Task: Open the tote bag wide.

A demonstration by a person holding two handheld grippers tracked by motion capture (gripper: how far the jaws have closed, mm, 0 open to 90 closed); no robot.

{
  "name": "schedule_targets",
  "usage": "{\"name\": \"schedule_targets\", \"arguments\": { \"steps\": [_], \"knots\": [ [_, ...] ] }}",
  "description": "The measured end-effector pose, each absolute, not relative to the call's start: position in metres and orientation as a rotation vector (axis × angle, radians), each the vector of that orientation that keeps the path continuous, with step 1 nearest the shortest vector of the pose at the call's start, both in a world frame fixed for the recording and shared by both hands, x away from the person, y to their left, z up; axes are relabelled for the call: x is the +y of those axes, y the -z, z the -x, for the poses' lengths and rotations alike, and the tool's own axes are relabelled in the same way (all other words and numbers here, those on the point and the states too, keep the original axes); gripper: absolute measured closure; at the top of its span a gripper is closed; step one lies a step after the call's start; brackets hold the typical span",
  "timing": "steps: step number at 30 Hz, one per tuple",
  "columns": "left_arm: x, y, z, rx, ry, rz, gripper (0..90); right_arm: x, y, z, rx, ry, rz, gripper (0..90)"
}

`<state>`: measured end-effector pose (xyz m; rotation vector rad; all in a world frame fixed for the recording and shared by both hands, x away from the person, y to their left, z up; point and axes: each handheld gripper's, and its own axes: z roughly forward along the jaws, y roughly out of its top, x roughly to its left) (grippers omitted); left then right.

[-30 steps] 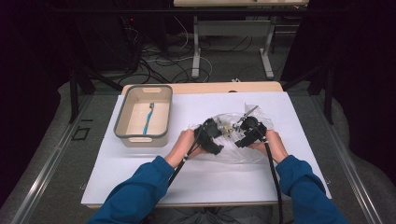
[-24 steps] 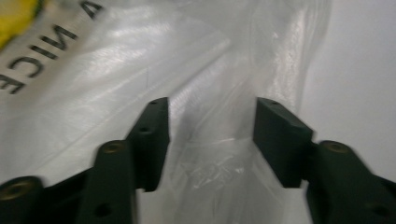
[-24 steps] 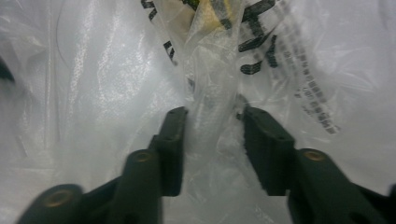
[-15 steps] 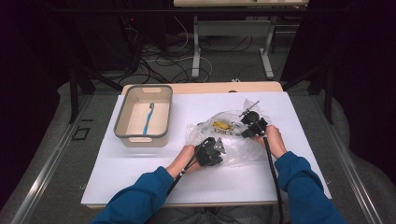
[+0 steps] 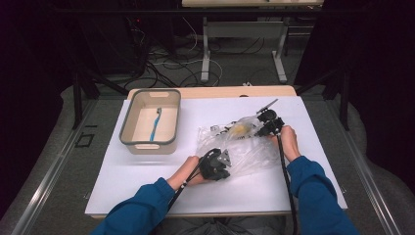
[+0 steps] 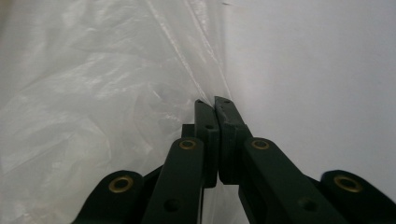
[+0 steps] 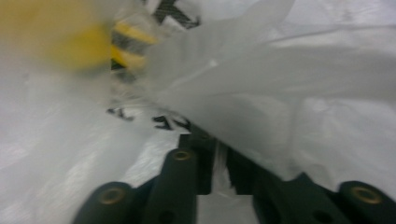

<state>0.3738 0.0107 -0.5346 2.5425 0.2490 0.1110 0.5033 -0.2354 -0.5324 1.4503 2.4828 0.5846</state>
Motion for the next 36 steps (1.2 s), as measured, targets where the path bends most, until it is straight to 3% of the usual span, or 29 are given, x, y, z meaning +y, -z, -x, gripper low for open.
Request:
{"name": "schedule_targets", "arguments": {
  "steps": [4,9,16,21,29,36],
  "knots": [
    [0.022,0.513,-0.381,0.331,-0.178,-2.461,53.7,-0.229,0.520,-0.490,2.508,-0.676,-1.377,72.0],
    [0.038,0.491,-0.385,0.431,-0.273,-2.384,35.4,-0.228,0.500,-0.473,2.554,-0.725,-1.298,58.6],
    [0.055,0.472,-0.389,0.525,-0.303,-2.308,20.9,-0.235,0.470,-0.448,2.539,-0.833,-1.275,42.9],
    [0.062,0.463,-0.387,0.564,-0.289,-2.256,15.7,-0.236,0.456,-0.429,2.560,-0.910,-1.204,33.3],
    [0.074,0.451,-0.381,0.628,-0.343,-2.259,3.8,-0.237,0.457,-0.407,2.606,-0.932,-1.155,18.7],
    [0.098,0.451,-0.375,0.719,-0.418,-2.302,0.3,-0.243,0.466,-0.385,2.607,-0.969,-1.128,11.5]
  ]
}}
